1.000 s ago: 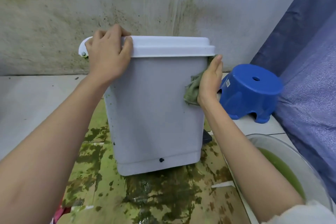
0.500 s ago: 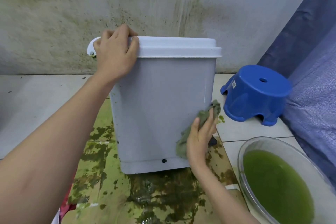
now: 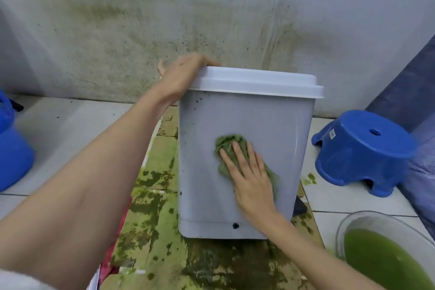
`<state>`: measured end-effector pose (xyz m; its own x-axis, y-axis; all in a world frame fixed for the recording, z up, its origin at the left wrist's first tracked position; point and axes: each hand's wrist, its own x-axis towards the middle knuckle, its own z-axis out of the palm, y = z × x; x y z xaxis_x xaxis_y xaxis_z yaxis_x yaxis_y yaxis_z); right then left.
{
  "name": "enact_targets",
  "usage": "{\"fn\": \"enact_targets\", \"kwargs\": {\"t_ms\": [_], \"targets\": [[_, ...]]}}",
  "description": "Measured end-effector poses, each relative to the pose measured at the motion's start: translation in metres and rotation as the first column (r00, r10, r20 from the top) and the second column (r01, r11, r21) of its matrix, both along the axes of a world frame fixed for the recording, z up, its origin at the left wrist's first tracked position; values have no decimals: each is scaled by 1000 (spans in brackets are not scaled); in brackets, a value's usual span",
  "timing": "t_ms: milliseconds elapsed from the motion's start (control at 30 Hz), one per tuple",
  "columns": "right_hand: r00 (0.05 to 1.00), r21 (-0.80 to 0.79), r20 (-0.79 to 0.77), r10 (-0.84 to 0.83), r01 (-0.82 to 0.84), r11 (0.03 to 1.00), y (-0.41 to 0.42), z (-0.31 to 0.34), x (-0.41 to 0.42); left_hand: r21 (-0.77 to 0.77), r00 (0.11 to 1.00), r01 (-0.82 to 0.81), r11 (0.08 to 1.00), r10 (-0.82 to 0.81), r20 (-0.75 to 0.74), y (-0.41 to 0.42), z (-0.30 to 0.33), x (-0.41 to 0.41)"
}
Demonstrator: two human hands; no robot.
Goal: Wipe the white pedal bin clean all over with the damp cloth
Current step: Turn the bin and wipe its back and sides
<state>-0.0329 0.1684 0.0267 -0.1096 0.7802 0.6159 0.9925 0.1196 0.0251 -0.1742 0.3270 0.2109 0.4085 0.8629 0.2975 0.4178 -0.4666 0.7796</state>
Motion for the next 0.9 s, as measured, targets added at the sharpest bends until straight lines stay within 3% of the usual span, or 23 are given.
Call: {"fn": "enact_targets", "kwargs": {"t_ms": [67,133,300,433,533,700,900], "targets": [[997,47,-81,7,-3,999,29,37,-9,-107,997,70,992,-64,52,1,1,-5],[996,121,-66,59,-51,991,50,64,-23,-195,985,145,970,-123,120,1,0,-10],[995,212,39,86,-93,973,64,63,-46,-228,987,136,964,-112,114,10,-4,-16],[876,-3,357,325,-347,938,33,6,-48,-256,985,147,955,-118,127,12,-7,-15],[825,-34,454,337,-362,932,23,5,-35,-241,985,134,961,-102,143,9,-9,-14],[954,254,283,96,-171,952,60,84,-21,-238,975,186,953,-150,163,6,-8,-13],[984,253,140,107,-140,957,59,62,-38,-233,977,170,958,-133,168,9,-8,-14]]}}
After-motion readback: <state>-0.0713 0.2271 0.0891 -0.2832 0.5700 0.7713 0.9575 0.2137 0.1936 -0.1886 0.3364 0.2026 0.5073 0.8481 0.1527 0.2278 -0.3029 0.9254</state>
